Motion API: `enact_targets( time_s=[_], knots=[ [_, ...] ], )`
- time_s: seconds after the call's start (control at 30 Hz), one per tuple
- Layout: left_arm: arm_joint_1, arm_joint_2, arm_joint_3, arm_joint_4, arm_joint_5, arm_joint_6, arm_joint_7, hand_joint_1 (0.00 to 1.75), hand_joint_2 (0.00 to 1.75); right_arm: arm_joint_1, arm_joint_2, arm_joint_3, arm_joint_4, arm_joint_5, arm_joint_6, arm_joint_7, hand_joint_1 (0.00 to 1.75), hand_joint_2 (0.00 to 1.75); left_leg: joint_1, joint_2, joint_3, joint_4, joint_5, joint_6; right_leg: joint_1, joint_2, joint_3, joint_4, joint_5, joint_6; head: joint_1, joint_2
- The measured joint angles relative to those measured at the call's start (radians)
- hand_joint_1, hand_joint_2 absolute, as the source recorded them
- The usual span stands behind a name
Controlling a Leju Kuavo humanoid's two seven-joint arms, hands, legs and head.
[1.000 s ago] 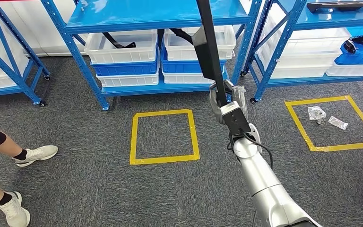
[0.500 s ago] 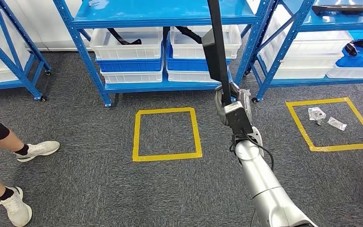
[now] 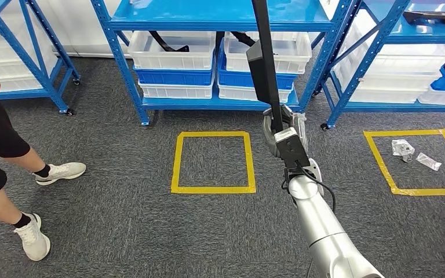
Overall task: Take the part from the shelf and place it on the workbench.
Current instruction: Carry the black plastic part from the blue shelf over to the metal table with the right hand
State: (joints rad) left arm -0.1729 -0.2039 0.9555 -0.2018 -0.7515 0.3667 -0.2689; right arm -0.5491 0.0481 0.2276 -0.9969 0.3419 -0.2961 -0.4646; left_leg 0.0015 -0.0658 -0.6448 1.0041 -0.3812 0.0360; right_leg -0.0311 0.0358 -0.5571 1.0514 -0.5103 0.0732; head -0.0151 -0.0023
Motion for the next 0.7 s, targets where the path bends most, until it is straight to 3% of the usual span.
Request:
enact_targets(
  time_s=[0.07,0.13,0.23,0.33,0.4,0.43,0.47,0.5,0.53,0.57,0.63,0.7],
  knots=[
    [0.001,-0.001,0.0,0.0,0.0,0.0,0.0,0.0,1.75,0.0,0.001,-0.001,0.0,0.0,0.001,0.0,1.75,1.75,-0.001,-0.013,-0.008,0.0,0.008,-0.015,0.005,0.013,0.021,-0.041,0.011,-0.014,-0.001,0.0],
    [0.003,0.0,0.0,0.0,0.0,0.001,0.0,0.0,1.75,0.0,0.003,-0.002,0.0,0.0,0.001,0.001,1.75,1.75,0.003,-0.022,-0.015,-0.002,0.016,-0.029,0.007,-0.006,0.017,-0.039,0.021,-0.032,-0.001,0.0],
    [0.005,0.001,0.0,0.0,0.0,0.002,0.0,0.0,1.75,-0.002,0.007,-0.003,0.0,-0.001,0.001,0.001,1.75,1.75,0.005,0.008,-0.031,0.023,-0.007,-0.04,0.0,-0.024,0.015,-0.042,0.03,-0.051,-0.004,0.0],
    [0.005,0.0,0.0,0.0,0.0,0.002,0.0,0.0,1.75,-0.002,0.008,-0.003,0.0,-0.001,0.001,0.001,1.75,1.75,0.003,0.019,-0.035,0.034,-0.017,-0.041,0.001,-0.026,0.015,-0.042,0.03,-0.053,-0.007,0.0],
    [0.004,0.0,0.0,0.0,-0.001,0.002,0.0,0.0,1.75,0.001,0.009,-0.005,0.0,0.0,0.001,0.001,1.75,1.75,0.006,0.041,-0.078,0.144,-0.069,-0.047,0.007,-0.051,0.012,-0.042,0.031,-0.06,-0.01,0.0],
    [0.004,0.001,0.0,0.0,-0.002,0.002,0.001,0.0,1.75,0.003,0.009,-0.005,0.0,0.0,0.002,0.001,1.75,1.75,0.007,0.059,-0.071,0.157,-0.076,-0.048,0.01,-0.072,0.01,-0.042,0.032,-0.063,-0.012,0.0],
    [0.003,0.001,-0.001,0.0,-0.002,0.002,0.001,0.0,1.75,0.004,0.01,-0.006,0.0,0.001,0.002,0.001,1.75,1.75,0.007,0.089,-0.055,0.15,-0.082,-0.047,0.016,-0.096,0.008,-0.041,0.032,-0.066,-0.013,0.0],
    [0.002,0.001,-0.002,0.0,-0.003,0.002,0.002,0.0,1.75,0.005,0.01,-0.006,-0.001,0.001,0.002,0.001,1.75,1.75,0.004,0.109,-0.016,0.092,-0.062,-0.041,0.022,-0.115,0.007,-0.04,0.031,-0.065,-0.012,0.0],
    [0.001,0.002,-0.003,0.0,-0.004,0.002,0.002,0.0,1.75,0.005,0.01,-0.006,-0.001,0.001,0.002,0.001,1.75,1.75,-0.001,0.123,0.018,0.031,-0.045,-0.034,0.026,-0.126,0.006,-0.04,0.03,-0.062,-0.011,0.0],
    [0.0,0.001,-0.004,0.0,-0.004,0.002,0.002,0.0,1.75,0.005,0.01,-0.006,-0.001,0.001,0.002,0.0,1.75,1.75,-0.006,0.128,0.026,0.012,-0.045,-0.028,0.03,-0.135,0.006,-0.04,0.029,-0.06,-0.009,0.0],
    [0.001,0.001,-0.006,0.0,-0.004,0.002,0.002,0.0,1.75,0.005,0.013,-0.006,-0.003,0.001,0.003,0.0,1.75,1.75,-0.009,0.106,0.022,0.008,-0.039,-0.015,0.032,-0.151,0.004,-0.041,0.028,-0.05,-0.006,0.0],
    [0.002,0.002,-0.007,0.0,-0.003,0.003,0.001,0.0,1.75,0.006,0.016,-0.006,-0.008,0.001,0.006,0.0,1.75,1.75,-0.004,0.085,0.024,-0.003,-0.03,-0.001,0.029,-0.126,-0.008,-0.016,0.011,-0.043,-0.005,0.0]
  ],
)
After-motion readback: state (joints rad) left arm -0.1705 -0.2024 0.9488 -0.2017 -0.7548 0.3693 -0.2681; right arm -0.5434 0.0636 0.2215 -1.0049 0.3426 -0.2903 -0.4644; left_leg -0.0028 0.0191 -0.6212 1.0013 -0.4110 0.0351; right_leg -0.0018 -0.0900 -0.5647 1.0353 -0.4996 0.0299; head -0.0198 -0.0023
